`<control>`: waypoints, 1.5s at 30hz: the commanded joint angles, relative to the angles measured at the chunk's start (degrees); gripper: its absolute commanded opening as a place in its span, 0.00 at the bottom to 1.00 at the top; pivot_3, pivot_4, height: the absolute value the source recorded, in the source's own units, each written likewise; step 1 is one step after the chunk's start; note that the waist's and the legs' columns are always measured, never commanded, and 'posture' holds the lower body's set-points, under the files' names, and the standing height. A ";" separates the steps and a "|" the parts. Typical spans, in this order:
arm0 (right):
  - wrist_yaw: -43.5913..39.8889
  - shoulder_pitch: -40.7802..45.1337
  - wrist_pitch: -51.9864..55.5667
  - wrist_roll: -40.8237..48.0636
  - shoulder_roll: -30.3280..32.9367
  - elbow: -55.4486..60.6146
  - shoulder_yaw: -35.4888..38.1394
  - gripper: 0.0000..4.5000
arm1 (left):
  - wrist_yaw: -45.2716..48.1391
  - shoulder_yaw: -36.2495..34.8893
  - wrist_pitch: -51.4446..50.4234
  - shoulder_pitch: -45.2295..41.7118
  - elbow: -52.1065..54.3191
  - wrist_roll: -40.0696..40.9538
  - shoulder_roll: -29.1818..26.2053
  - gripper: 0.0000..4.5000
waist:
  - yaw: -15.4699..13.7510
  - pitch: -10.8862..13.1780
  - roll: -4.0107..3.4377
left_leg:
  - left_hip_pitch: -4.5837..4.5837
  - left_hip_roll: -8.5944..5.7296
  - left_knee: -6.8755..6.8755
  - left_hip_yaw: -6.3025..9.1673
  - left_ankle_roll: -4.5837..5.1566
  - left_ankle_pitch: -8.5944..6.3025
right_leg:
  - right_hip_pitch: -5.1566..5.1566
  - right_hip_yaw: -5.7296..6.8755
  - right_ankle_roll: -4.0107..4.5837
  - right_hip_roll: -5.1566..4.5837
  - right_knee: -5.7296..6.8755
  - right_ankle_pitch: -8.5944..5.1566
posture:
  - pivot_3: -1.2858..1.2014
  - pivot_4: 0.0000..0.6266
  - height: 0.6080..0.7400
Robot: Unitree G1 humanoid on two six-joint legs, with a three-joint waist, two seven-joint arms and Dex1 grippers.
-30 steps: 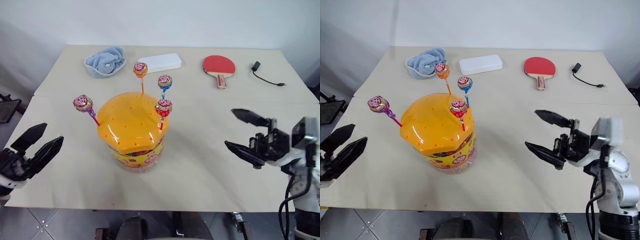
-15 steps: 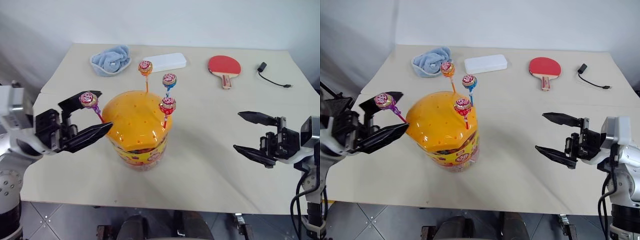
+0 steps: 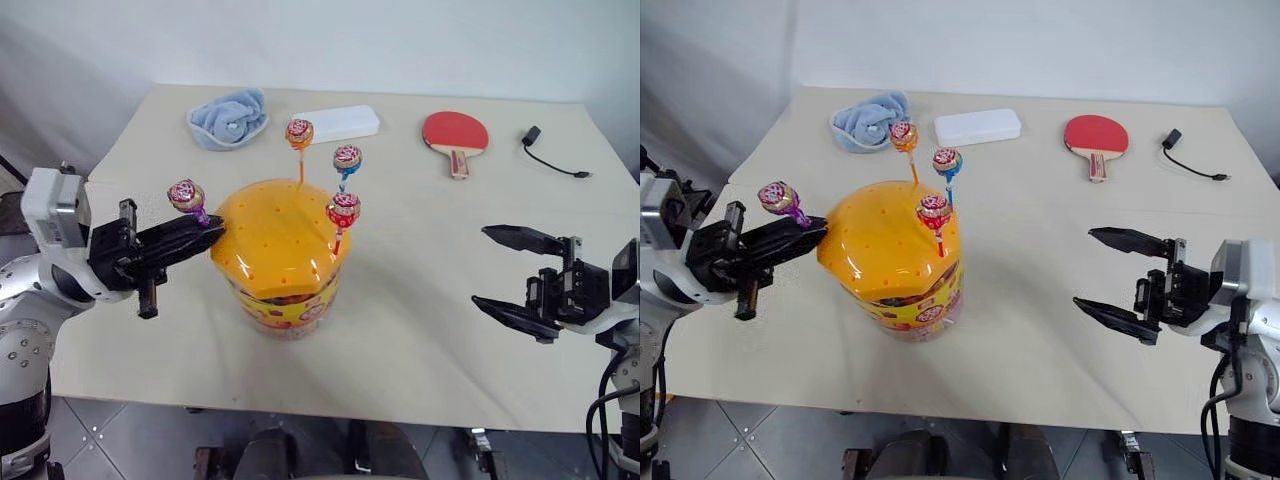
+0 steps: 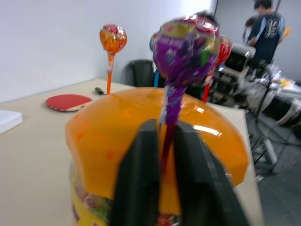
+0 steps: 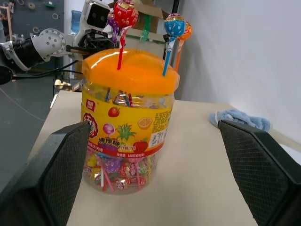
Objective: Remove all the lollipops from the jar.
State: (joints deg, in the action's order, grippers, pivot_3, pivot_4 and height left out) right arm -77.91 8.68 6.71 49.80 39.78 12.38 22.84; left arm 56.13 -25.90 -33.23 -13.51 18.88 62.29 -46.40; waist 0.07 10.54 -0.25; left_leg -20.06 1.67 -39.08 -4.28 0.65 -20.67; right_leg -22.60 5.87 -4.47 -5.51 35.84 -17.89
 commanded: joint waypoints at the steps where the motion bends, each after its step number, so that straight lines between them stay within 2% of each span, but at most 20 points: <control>1: 0.38 1.90 1.07 2.23 0.34 2.52 0.29 1.00 | -2.19 -5.31 -1.82 -0.22 -2.13 5.04 0.16 0.01 | 0.12 0.00 -0.01 | -0.01 0.00 0.00 0.01 0.00 0.00 | 0.00 0.01 0.00 0.00 -0.01 0.00 | 0.52 0.24 1.00; 5: 2.17 3.62 3.52 5.25 -0.47 4.28 0.22 1.00 | -7.62 -11.30 -0.94 -0.31 -6.62 7.22 2.55 0.01 | 0.19 0.04 -0.04 | 0.01 0.02 0.00 0.03 -0.03 0.02 | -0.02 0.02 0.01 0.01 0.04 0.00 | 0.52 0.24 1.00; 7: 3.95 5.36 5.11 7.46 -1.06 5.82 -0.22 1.00 | -11.98 -17.08 -0.90 0.88 -11.46 8.99 3.55 0.01 | 0.27 0.04 -0.05 | 0.01 0.01 0.00 0.03 -0.05 0.04 | -0.03 0.02 0.01 0.01 0.06 0.00 | 0.52 0.24 1.00; 9: 5.45 6.63 6.20 8.65 -1.76 7.56 -0.95 1.00 | -13.25 -21.47 -0.60 3.70 -16.80 7.57 3.35 0.01 | 0.49 0.05 -0.04 | 0.01 0.02 0.00 0.03 -0.04 0.05 | -0.04 0.01 0.01 0.01 0.09 0.00 | 0.52 0.24 1.00; 10: 6.23 7.02 6.59 9.26 -2.42 9.01 -1.70 1.00 | -13.09 -23.05 2.20 6.48 -20.96 2.88 2.64 0.01 | 0.55 0.04 -0.05 | 0.01 0.02 0.00 0.03 -0.04 0.05 | -0.05 0.02 0.01 0.01 0.08 0.00 | 0.52 0.24 1.00; 12: 6.31 6.94 6.92 9.08 -3.13 11.52 -3.54 1.00 | -12.18 -22.58 7.75 13.44 -27.60 -8.27 -0.24 0.01 | 0.90 0.04 -0.05 | 0.01 0.02 0.08 0.03 -0.05 0.04 | -0.09 0.02 0.01 0.00 0.06 -0.01 | 0.52 0.24 1.00; 14: 6.18 6.81 6.61 8.13 -3.46 12.31 -4.54 1.00 | -12.89 -21.58 10.38 16.15 -31.21 -13.59 -1.87 0.01 | 1.04 0.05 -0.01 | -0.07 0.00 0.15 0.02 -0.02 0.00 | -0.16 0.06 0.02 0.01 0.05 -0.01 | 0.52 0.24 1.00; 16: 4.46 6.69 5.38 5.48 -3.29 11.43 -5.95 1.00 | -16.93 -20.70 13.00 17.48 -33.78 -19.69 -2.78 0.01 | 0.37 0.04 0.35 | -0.16 -0.02 0.10 0.03 0.07 -0.05 | -0.18 0.09 0.00 -0.03 0.03 0.00 | 0.52 0.24 1.00; 18: 3.33 6.54 4.44 3.29 -3.09 10.05 -6.75 1.00 | -19.48 -20.16 12.47 18.68 -33.29 -22.76 -2.77 0.01 | -0.26 -0.07 0.66 | -0.19 -0.03 0.07 0.07 0.10 -0.11 | -0.20 0.10 0.00 -0.10 -0.08 0.00 | 0.52 0.24 1.00; 19: 3.02 6.15 4.31 2.40 -2.81 9.20 -6.90 1.00 | -19.30 -19.75 9.68 19.90 -30.62 -21.73 -2.15 0.01 | -0.36 -0.09 0.69 | -0.21 -0.06 0.07 0.13 0.12 -0.16 | -0.18 0.11 0.00 -0.16 -0.11 0.00 | 0.52 0.24 1.00; 25: 2.80 4.26 4.63 -0.90 -1.41 7.23 -6.80 1.00 | -19.11 -16.59 -1.20 24.03 -21.53 -20.39 -2.26 0.01 | 0.09 0.00 0.52 | -0.22 -0.40 0.19 0.33 0.30 -0.30 | -0.16 0.08 -0.02 -0.55 -0.17 0.02 | 0.52 0.24 1.00; 28: 3.91 4.48 5.39 -1.48 -1.06 6.45 -6.40 1.00 | -19.01 -16.77 -3.44 23.34 -19.57 -20.12 -2.01 0.16 | 0.41 0.04 0.46 | -0.22 -0.39 0.25 0.37 0.29 -0.30 | -0.17 0.18 -0.01 -0.54 -0.17 0.01 | 0.52 0.24 1.00; 36: 7.14 2.75 5.78 -3.69 0.20 6.47 -5.21 1.00 | -10.66 -16.55 -3.32 22.41 -17.69 -19.19 -1.88 0.70 | 0.49 0.07 0.41 | -0.23 -0.40 0.19 0.35 0.29 -0.26 | -0.16 0.26 -0.02 -0.55 -0.13 0.01 | 0.52 0.24 1.00; 40: 7.23 1.63 6.42 -2.36 1.00 6.76 -3.38 1.00 | -0.14 -19.36 1.90 23.09 -19.61 -18.05 -2.59 0.98 | 0.23 0.08 0.40 | -0.23 -0.40 0.15 0.35 0.28 -0.24 | -0.15 0.26 -0.02 -0.55 -0.12 0.01 | 0.52 0.24 1.00; 45: 5.78 -0.52 8.27 0.40 4.02 6.85 0.73 1.00 | 7.75 -23.99 6.36 21.70 -22.87 -17.63 -6.04 1.00 | 0.17 0.10 0.36 | -0.23 -0.38 0.16 0.36 0.24 -0.22 | -0.15 0.29 -0.02 -0.54 -0.15 0.01 | 0.52 0.24 1.00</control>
State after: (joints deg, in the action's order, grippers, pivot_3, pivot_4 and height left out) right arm -71.35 8.20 14.54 48.20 42.62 17.78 20.82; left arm 61.58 -47.66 -28.56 8.44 -4.95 43.55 -51.22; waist 0.24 10.65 0.10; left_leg -20.29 1.28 -38.93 -3.93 0.90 -20.88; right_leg -22.74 6.15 -4.49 -6.06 35.69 -17.87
